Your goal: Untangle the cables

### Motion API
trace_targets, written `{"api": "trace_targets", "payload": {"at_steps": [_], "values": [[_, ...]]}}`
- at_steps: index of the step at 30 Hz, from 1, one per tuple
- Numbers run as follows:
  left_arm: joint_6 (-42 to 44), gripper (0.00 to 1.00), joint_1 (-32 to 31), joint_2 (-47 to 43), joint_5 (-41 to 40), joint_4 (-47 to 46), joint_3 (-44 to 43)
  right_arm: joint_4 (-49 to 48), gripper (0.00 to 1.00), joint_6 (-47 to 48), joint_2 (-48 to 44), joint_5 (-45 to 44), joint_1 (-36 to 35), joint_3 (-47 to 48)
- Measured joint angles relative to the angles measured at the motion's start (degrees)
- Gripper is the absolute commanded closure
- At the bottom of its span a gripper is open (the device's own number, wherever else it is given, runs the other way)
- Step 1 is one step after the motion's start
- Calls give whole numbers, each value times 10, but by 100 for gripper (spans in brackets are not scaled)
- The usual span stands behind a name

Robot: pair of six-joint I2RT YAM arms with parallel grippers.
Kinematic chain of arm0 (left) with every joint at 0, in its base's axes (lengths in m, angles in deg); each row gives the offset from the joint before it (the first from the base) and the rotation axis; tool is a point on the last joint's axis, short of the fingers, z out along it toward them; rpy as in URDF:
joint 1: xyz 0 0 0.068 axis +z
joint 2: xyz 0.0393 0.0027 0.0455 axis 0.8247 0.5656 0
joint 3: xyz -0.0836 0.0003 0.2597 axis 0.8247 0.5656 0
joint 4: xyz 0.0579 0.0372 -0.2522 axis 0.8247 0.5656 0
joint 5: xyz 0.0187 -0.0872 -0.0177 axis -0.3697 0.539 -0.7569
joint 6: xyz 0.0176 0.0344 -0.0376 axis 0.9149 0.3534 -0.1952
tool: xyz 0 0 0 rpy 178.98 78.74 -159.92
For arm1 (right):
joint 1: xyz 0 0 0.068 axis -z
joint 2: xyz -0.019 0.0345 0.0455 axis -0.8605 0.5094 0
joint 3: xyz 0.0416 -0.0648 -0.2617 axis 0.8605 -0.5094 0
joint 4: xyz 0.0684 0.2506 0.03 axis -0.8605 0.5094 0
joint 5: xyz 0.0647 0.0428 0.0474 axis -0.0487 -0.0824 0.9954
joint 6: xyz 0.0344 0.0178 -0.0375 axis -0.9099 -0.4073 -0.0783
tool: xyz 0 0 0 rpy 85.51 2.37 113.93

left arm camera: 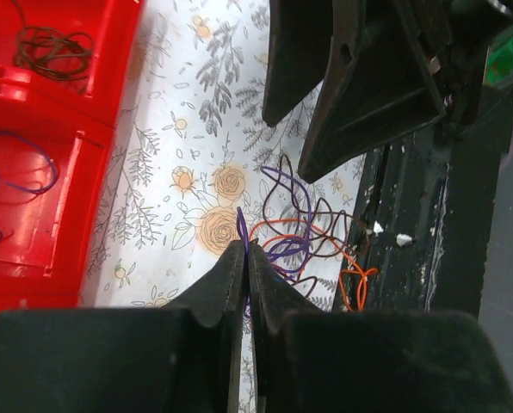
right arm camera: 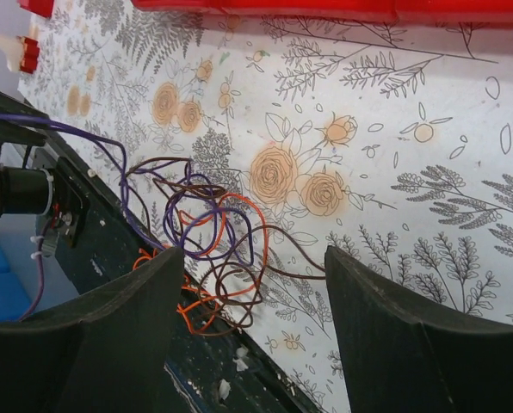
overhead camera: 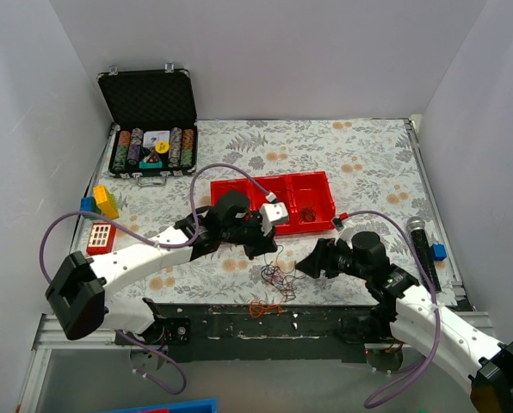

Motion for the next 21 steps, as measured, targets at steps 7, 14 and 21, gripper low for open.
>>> {"api": "trace_targets", "payload": {"at_steps": [7, 14, 21], "values": [[-83, 100, 0, -65, -67, -37, 15, -33, 24, -21, -8, 1, -6, -10], [-135, 100, 0, -83, -109, -45, 16, -52, 25, -26, -38, 0, -13, -10], [-160, 100, 0, -104, -165, -61, 43, -60, 25, -26, -33, -16, -42, -11]]}}
